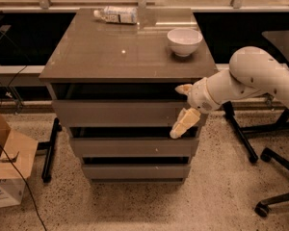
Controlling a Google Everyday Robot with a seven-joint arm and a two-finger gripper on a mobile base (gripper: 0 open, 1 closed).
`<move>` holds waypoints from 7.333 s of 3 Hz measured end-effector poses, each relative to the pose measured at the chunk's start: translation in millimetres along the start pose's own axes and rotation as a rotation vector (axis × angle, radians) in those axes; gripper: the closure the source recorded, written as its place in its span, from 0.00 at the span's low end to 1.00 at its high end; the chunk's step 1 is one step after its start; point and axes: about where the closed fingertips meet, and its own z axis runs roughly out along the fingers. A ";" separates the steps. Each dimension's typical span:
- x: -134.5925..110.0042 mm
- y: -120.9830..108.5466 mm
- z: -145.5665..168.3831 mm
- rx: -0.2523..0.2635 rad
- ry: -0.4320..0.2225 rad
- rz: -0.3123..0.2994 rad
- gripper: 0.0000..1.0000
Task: Open top drawer
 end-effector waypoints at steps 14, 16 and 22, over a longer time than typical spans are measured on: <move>72.0 -16.8 73.4 -0.247 0.466 -0.021 0.75; 76.6 15.1 68.2 -0.299 0.482 0.016 0.38; 96.3 93.1 51.2 -0.345 0.477 0.170 0.00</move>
Offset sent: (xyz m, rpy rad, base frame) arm 0.0677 -0.0066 -0.0750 0.1784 0.1101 -0.0434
